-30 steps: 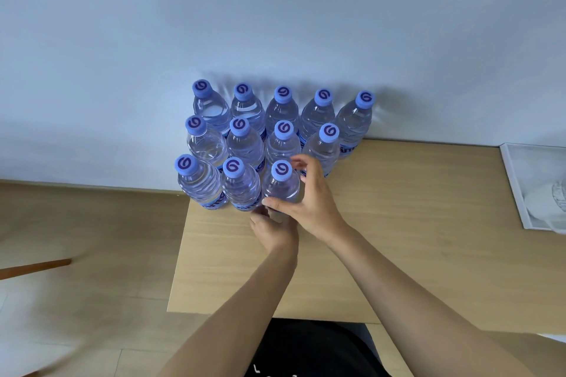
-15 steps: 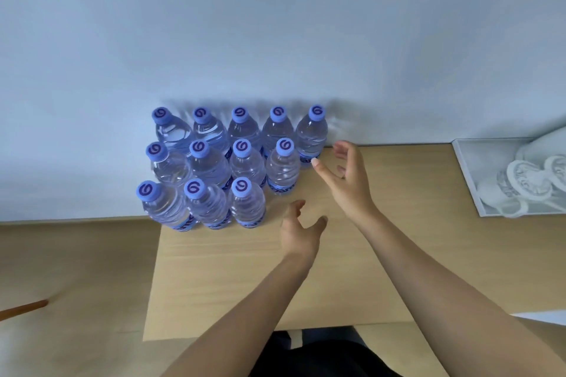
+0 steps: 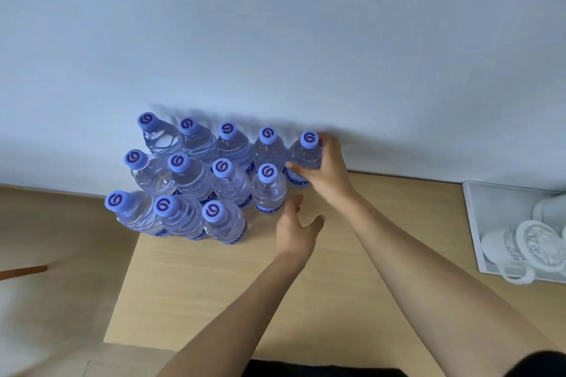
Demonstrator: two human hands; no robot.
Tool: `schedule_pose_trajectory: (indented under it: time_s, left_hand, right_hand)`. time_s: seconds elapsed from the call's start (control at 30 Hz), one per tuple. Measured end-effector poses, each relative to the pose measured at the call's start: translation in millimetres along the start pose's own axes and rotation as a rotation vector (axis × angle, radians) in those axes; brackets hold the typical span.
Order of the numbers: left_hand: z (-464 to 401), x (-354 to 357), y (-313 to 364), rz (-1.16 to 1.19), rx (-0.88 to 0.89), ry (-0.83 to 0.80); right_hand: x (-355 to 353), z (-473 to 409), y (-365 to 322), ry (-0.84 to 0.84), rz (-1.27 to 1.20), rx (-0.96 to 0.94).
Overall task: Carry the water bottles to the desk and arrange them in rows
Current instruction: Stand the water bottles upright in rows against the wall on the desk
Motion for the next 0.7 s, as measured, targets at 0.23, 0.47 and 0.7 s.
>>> schedule_pose_trajectory:
  time_s: [0.23, 0.47, 0.7]
  left_hand:
    - [-3.5, 0.5, -7.3, -0.002, -0.028, 0.016]
    - [9.3, -13.2, -8.9, 0.003, 0.037, -0.084]
    - [29.6, -22.6, -10.4, 0.083, 0.107, -0.229]
  right_hand:
    - [-6.8, 10.9, 6.0, 0.088, 0.028, -0.09]
    - [-35.7, 47.8, 7.3, 0.055, 0.026, -0.026]
    - [-49.9, 75.4, -7.2, 0.033, -0.173, 0.102]
Point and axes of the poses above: each hand's wrist, its own z-axis away from the middle knuckle, its own x-axis out of the palm, y = z × x, the point moved 1 cm from there along -z, towards the middle knuckle, and after that the axes turned 2 degrees about x, right-handed, at the moved point
